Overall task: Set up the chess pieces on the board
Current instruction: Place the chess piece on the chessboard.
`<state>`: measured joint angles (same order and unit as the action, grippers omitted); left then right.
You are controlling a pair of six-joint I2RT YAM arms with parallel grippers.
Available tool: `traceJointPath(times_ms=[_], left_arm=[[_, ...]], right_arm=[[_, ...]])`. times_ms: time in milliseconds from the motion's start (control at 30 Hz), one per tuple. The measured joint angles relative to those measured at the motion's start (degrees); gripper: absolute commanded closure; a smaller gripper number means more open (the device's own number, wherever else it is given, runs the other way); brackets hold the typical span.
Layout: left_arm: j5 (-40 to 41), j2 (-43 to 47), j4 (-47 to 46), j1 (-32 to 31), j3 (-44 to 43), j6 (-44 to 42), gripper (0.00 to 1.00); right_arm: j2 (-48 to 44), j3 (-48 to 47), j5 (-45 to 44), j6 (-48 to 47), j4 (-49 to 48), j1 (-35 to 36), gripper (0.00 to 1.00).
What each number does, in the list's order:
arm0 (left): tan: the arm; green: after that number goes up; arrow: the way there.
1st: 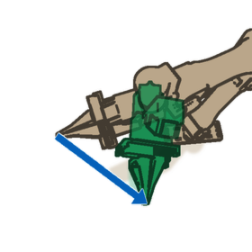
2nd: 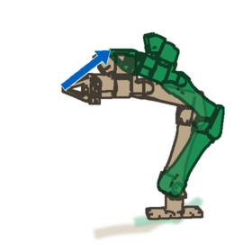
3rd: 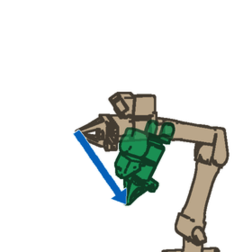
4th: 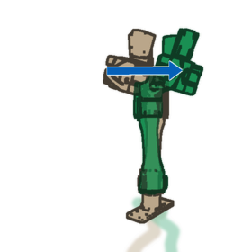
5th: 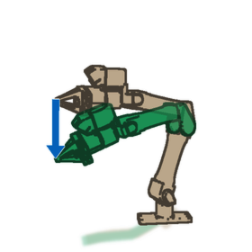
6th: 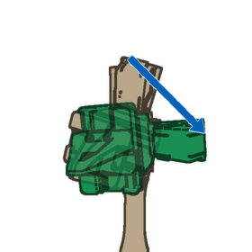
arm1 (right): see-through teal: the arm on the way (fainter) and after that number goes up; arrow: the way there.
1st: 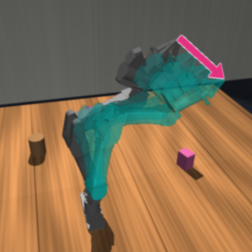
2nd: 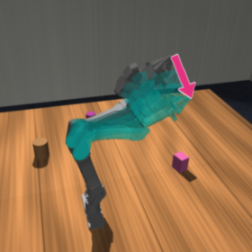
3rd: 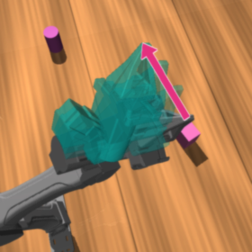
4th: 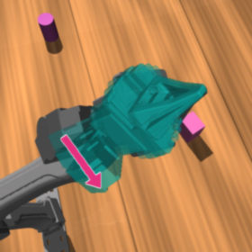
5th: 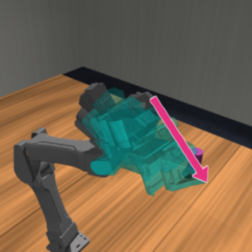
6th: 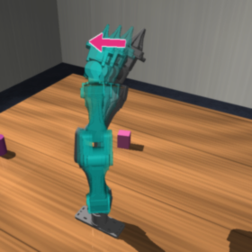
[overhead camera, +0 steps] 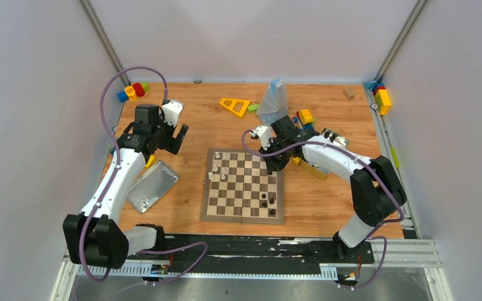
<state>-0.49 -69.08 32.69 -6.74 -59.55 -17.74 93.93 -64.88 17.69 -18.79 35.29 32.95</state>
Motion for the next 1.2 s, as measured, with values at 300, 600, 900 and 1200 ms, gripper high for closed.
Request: traceJointPath(times_ms=[300,600,900,1200], left_arm=[[0.2,0.0,-0.4,0.0,0.4,0.0,0.0],[0.2,0.0,-0.6,0.0,0.7,-0.2,0.0],[0.2,0.0,-0.7,0.0,0.7,-0.2,0.0],[0.2,0.0,-0.7,0.0,0.8,-0.2,0.0]], right_arm=[[0.7,0.1,-3.1,-0.9,-0.7,0.3,1.0],[0.7,0.4,-3.7,-1.1,-0.8,0.3,0.99],[1.1,0.4,-3.6,-1.1,-0.9,0.4,0.97],[1.3,0.4,-3.0,-1.1,-0.9,0.4,0.66]])
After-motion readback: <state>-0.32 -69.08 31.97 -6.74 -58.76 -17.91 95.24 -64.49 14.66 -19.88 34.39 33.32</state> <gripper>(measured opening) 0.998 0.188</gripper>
